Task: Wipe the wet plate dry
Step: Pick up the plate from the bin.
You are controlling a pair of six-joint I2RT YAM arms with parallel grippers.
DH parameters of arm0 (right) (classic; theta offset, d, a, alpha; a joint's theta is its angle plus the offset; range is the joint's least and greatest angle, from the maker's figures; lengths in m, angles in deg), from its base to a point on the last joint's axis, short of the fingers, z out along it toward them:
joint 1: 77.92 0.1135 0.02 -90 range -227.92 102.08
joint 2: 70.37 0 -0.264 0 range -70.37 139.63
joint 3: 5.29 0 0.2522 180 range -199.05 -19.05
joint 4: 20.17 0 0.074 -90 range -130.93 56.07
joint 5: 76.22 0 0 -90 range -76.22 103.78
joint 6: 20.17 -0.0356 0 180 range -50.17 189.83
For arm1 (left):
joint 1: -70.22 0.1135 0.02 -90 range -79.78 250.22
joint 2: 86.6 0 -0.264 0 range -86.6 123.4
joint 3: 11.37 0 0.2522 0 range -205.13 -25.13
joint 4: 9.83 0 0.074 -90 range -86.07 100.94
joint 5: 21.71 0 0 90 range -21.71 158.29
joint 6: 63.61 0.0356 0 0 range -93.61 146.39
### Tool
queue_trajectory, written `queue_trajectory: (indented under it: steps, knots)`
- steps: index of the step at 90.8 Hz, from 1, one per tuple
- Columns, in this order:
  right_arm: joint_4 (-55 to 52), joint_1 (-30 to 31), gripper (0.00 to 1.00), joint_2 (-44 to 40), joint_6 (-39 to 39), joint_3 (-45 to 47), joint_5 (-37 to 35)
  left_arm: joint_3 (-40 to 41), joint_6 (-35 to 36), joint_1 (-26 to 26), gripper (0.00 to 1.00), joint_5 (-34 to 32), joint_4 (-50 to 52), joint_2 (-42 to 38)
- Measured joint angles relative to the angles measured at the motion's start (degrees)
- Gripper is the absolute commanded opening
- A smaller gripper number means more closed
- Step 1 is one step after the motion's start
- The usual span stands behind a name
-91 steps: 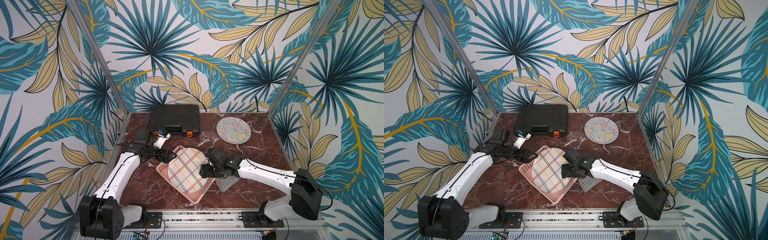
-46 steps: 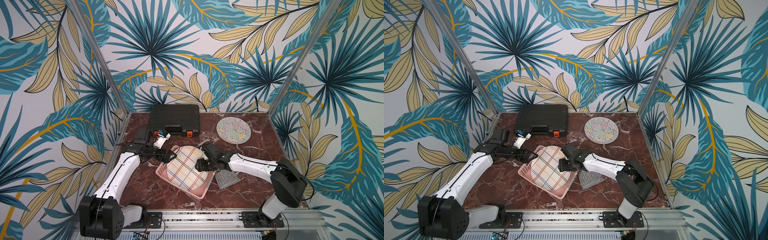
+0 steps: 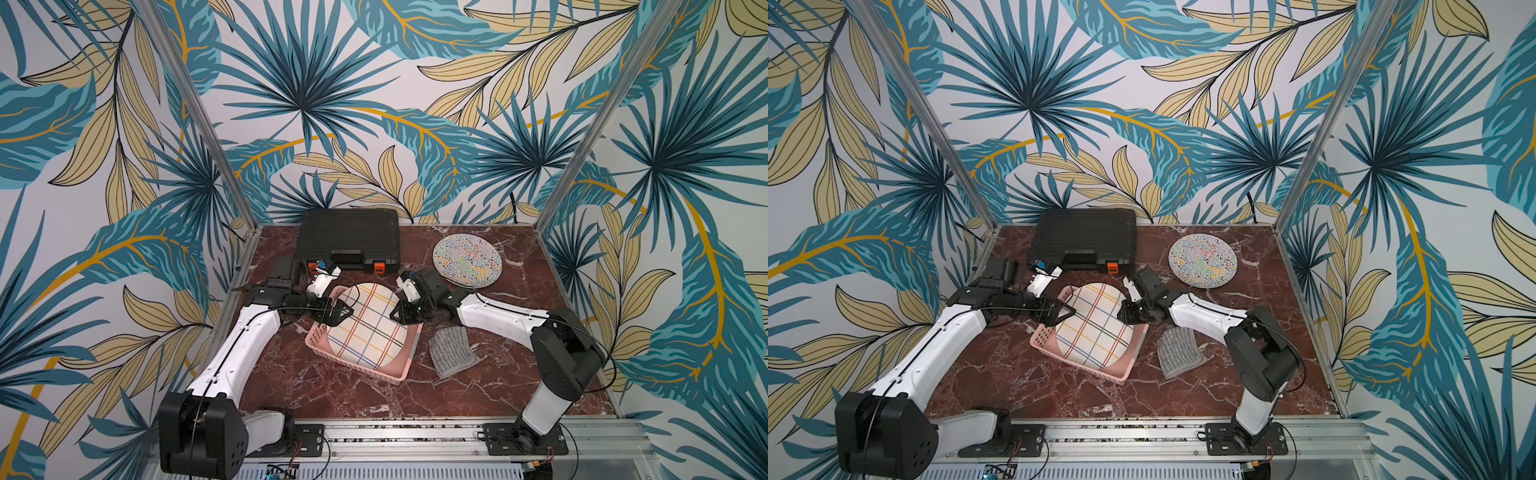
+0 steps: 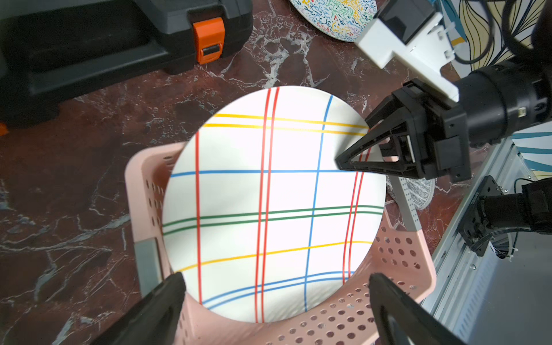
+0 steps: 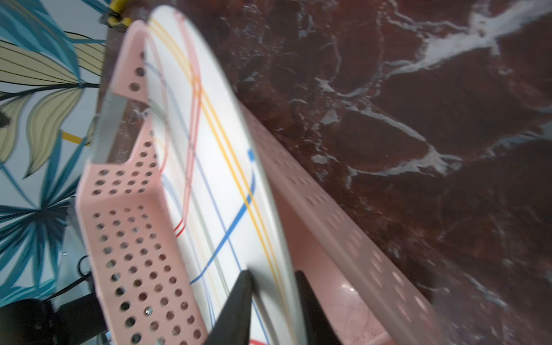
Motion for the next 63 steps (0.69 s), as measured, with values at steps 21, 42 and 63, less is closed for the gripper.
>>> queue_trajectory:
  steps: [21,42,63]
  knots:
    - [1.8,-0.9,0.0,-4.2,0.2,-0.5,3.1,0.0,-1.0,0.0,1.0,-1.3,0.0,-0.6]
    - [-1.5,-3.9,0.0,-11.3,1.3,2.3,3.2,-1.6,-2.1,0.0,1.0,-5.2,-0.2,-1.0]
    - [-1.7,-9.6,0.0,-25.0,0.9,7.0,8.1,-4.4,-4.2,0.0,1.0,-1.5,-0.3,-0.3]
